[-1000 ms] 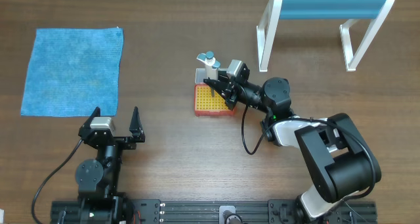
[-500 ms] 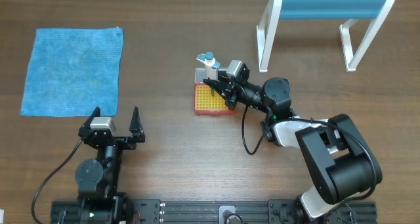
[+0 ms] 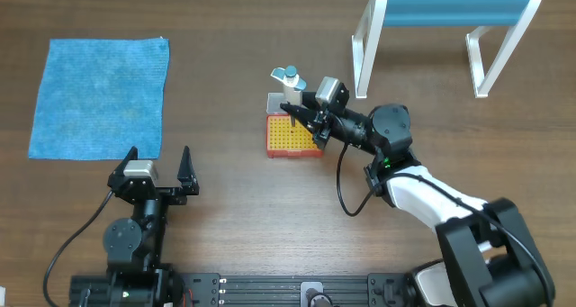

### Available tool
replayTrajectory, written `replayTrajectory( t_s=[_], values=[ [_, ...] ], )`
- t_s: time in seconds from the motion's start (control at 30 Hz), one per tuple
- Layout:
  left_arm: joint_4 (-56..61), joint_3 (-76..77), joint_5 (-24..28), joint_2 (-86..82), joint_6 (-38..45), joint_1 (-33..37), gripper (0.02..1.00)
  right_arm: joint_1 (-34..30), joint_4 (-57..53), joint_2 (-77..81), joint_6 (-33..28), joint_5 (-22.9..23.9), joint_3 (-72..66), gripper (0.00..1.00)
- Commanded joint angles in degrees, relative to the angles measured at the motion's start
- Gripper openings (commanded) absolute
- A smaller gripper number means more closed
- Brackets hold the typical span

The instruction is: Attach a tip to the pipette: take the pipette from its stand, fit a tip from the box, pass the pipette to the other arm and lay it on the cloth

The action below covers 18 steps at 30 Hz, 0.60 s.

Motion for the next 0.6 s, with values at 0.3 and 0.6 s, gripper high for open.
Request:
replayTrajectory(
  t_s=[0.3, 0.6],
  values=[
    [-0.37, -0.07, 0.59, -0.44, 0.55, -0.28, 1.0, 3.39, -25.94, -8.55, -1.73, -3.69, 20.7, 0.075],
    [-0.37, -0.07, 0.59, -0.44, 0.55, -0.28, 0.998, 4.24, -38.16, -8.59, -0.83, -5.77, 22.34, 0.075]
  ],
)
